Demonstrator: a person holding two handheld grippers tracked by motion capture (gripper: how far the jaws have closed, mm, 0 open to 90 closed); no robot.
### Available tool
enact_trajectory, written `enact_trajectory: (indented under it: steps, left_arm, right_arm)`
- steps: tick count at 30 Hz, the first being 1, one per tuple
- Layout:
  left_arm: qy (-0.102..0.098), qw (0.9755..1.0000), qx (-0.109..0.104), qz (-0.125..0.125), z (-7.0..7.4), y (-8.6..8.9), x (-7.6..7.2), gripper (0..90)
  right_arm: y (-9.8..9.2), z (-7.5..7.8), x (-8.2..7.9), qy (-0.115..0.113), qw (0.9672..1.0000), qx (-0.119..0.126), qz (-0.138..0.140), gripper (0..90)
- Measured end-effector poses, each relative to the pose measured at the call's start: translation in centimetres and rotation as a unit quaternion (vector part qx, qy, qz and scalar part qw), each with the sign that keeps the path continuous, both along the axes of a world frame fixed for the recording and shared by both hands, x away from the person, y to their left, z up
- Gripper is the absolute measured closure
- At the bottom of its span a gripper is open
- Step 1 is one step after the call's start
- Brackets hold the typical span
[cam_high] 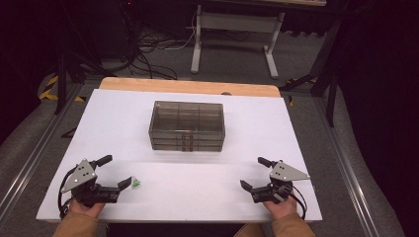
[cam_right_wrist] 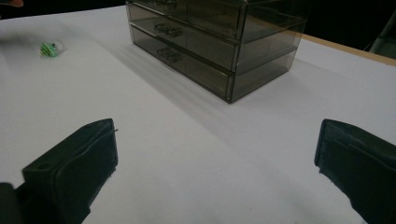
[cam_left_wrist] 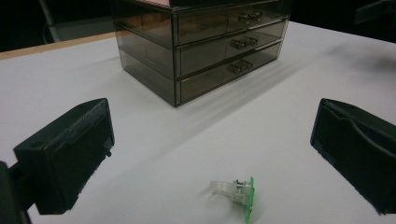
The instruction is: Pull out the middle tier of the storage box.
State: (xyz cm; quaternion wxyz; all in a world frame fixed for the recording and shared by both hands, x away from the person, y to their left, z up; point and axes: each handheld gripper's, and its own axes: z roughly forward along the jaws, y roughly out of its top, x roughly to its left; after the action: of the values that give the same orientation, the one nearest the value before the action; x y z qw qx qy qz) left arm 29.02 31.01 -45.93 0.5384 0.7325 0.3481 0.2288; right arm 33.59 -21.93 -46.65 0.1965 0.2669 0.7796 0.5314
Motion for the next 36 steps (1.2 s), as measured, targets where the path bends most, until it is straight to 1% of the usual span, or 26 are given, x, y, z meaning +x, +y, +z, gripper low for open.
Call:
enact_trajectory:
  steps: [2,3,4,5,6,7,9,10,11,15,19,21,23,25,28,30,32,36]
  left_arm:
    - [-0.003,1.0,-0.001,0.001,0.1,0.0,0.0,0.5]
    - [-0.004,1.0,-0.005,-0.003,0.2,0.0,-0.1,0.5]
    - [-0.01,0.9999,-0.002,-0.004,0.2,-0.1,-0.1,0.5]
    - [-0.01,0.9999,-0.002,-0.004,0.2,-0.1,-0.1,0.5]
    - [-0.016,0.9999,-0.004,-0.003,0.2,-0.1,-0.2,0.5]
    - [-0.016,0.9999,0.003,-0.004,0.2,-0.2,-0.3,0.6]
    - [-0.016,0.9999,0.003,-0.003,0.2,-0.2,-0.2,0.5]
    - [-0.014,0.9999,0.004,-0.003,0.2,-0.3,-0.2,0.5]
    - [-0.009,1.0,0.002,-0.002,0.1,-0.3,-0.2,0.5]
    - [-0.004,1.0,0.003,-0.001,0.1,-0.2,-0.2,0.5]
    - [-0.007,0.9999,0.009,-0.002,0.2,-0.1,-0.4,0.5]
    - [-0.009,0.9999,0.007,-0.002,0.2,-0.1,-0.4,0.5]
    - [-0.009,0.9999,0.008,-0.003,0.2,-0.1,-0.4,0.5]
    - [-0.005,1.0,0.005,-0.001,0.1,-0.1,-0.4,0.5]
    - [-0.006,1.0,0.003,-0.001,0.2,-0.1,-0.4,0.5]
    - [-0.009,0.9999,0.009,-0.002,0.2,-0.1,-0.4,0.5]
    - [-0.008,0.9999,0.008,-0.002,0.2,-0.1,-0.5,0.5]
    - [-0.008,0.9999,0.009,-0.004,0.2,-0.1,-0.4,0.5]
  right_arm:
    - [0.0,0.0,0.0,0.002,1.0,0.001,0.001,0.0]
    - [0.0,0.0,0.0,0.001,1.0,-0.004,0.002,0.0]
    - [0.1,0.0,0.0,0.002,1.0,-0.003,0.001,0.0]
    - [0.1,0.0,0.0,0.002,1.0,-0.003,0.001,0.0]
    - [0.1,0.1,0.0,0.001,1.0,-0.004,0.001,0.0]
    - [0.1,0.1,0.0,0.001,1.0,-0.004,0.002,0.0]
    - [0.1,0.1,0.0,-0.001,1.0,-0.004,0.003,0.0]
    - [0.1,0.1,0.0,-0.002,1.0,-0.008,0.004,0.0]
    - [0.2,0.1,-0.1,-0.001,1.0,-0.005,0.004,0.0]
    - [0.3,0.2,-0.1,-0.001,0.9999,-0.011,0.008,0.0]
    - [0.5,0.2,0.0,-0.001,0.9999,-0.007,0.013,0.0]
    - [0.5,0.2,0.1,-0.001,0.9999,-0.009,0.013,0.0]
    - [0.6,0.2,0.2,0.003,0.9998,-0.007,0.018,0.0]
    - [0.8,0.4,0.3,0.0,0.9998,0.0,0.02,0.0]
    - [1.3,0.6,0.4,-0.001,0.9998,0.005,0.02,0.0]
    - [1.6,0.8,0.6,0.005,0.9997,0.003,0.024,0.0]
    - [2.0,1.0,0.7,0.011,0.9995,-0.002,0.029,0.0]
    - [2.6,1.3,0.9,0.01,0.9992,-0.005,0.037,0.0]
